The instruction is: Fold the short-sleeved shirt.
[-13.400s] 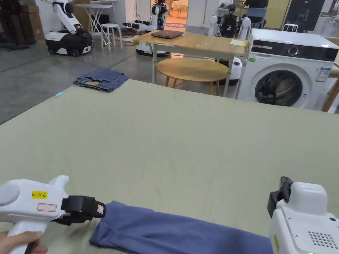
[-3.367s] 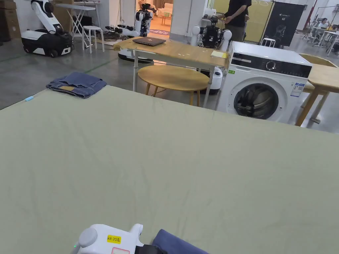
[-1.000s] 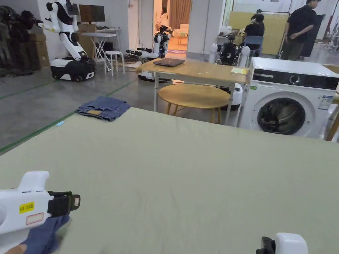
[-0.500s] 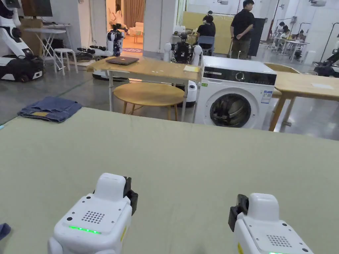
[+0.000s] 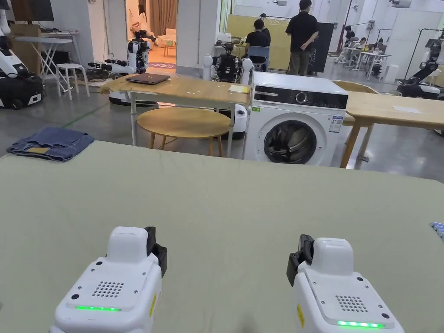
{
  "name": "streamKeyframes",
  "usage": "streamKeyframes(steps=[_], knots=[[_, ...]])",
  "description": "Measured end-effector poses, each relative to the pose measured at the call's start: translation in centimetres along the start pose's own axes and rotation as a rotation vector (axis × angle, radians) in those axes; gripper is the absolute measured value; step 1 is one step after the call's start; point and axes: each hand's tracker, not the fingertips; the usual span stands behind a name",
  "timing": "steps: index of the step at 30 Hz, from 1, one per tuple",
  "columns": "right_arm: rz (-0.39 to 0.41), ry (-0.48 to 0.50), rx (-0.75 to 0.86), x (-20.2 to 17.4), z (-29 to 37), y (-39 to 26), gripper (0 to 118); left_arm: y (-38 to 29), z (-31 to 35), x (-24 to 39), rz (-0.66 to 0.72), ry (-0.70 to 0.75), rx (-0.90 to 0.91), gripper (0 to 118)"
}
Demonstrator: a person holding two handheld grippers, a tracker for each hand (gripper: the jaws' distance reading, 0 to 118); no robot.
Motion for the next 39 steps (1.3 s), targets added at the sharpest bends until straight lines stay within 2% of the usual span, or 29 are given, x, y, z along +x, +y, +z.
streamKeyframes(steps=[4, 11, 13, 14, 16, 17, 19, 20, 21, 25, 33, 39], knots=[[0.001, -0.007, -0.001, 0.1, 0.1, -0.4, 0, 0.1, 0.0, 0.3, -0.020, 0.015, 0.002, 0], [-0.006, -0.021, 0.016, 0.3, 0.6, -0.2, 0, 0.2, -0.4, -0.2, 0.028, 0.018, -0.037, 0], [0.004, -0.021, 0.015, 0.5, 0.6, -0.2, 0, 0.3, -0.4, -0.3, 0.032, 0.033, -0.036, 10], [0.011, -0.021, 0.012, 0.6, 0.5, -0.2, 1, 0.4, -0.3, -0.5, 0.034, 0.034, -0.035, 22], [0.023, -0.027, 0.008, 0.6, 0.4, -0.4, 12, 0.5, -0.2, -0.8, 0.048, 0.022, -0.032, 35], [0.030, -0.030, 0.008, 0.7, 0.4, -0.4, 29, 0.5, -0.1, -0.9, 0.051, 0.016, -0.027, 46], [0.031, -0.036, 0.007, 0.9, 0.2, -0.5, 66, 0.6, -0.1, -1.0, 0.049, 0.022, -0.021, 60], [0.030, -0.040, 0.005, 0.9, 0.1, -0.6, 79, 0.6, -0.1, -1.0, 0.045, 0.024, -0.015, 66], [0.028, -0.044, 0.006, 0.9, 0.1, -0.7, 81, 0.7, 0.0, -1.0, 0.043, 0.026, -0.008, 70], [0.040, -0.070, 0.034, 0.8, 0.1, -0.7, 90, 0.6, 0.2, -0.5, -0.018, 0.014, 0.025, 76], [0.035, -0.071, 0.044, 0.5, 0.0, 0.0, 91, 0.7, 0.2, 0.8, -0.093, 0.028, 0.053, 76], [-0.016, 0.002, 0.017, 1.3, -0.2, 0.6, 91, 1.0, 0.4, 0.5, -0.075, 0.046, 0.077, 76]])
